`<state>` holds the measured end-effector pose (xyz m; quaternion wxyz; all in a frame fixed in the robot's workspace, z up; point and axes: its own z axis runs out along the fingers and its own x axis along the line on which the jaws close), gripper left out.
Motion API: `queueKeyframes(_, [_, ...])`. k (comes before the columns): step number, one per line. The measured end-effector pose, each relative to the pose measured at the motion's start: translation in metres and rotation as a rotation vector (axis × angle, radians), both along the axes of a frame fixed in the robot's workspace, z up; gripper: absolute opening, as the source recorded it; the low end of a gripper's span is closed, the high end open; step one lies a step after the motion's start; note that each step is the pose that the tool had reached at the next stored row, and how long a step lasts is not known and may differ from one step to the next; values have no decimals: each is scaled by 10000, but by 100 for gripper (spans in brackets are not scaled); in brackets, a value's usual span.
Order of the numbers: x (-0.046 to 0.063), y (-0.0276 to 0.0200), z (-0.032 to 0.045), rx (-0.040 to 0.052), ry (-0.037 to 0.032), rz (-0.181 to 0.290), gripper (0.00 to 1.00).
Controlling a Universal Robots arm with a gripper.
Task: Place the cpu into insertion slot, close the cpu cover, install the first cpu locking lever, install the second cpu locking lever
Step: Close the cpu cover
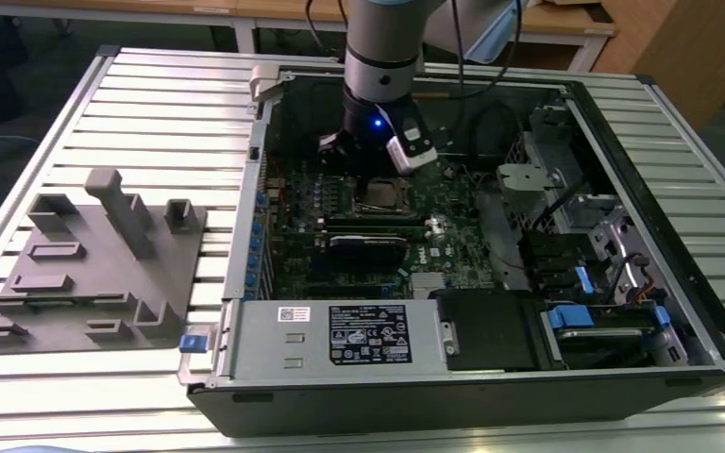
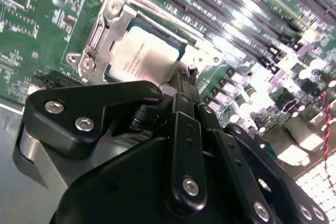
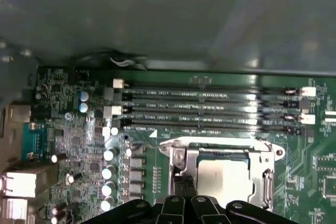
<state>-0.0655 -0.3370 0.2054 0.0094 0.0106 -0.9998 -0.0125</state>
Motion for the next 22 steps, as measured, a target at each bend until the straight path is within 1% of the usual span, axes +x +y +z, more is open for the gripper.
queueKeyframes(9, [-13, 1, -58, 0, -12, 37, 10])
queueKeyframes(22, [-13, 1, -74, -2, -11, 37, 10])
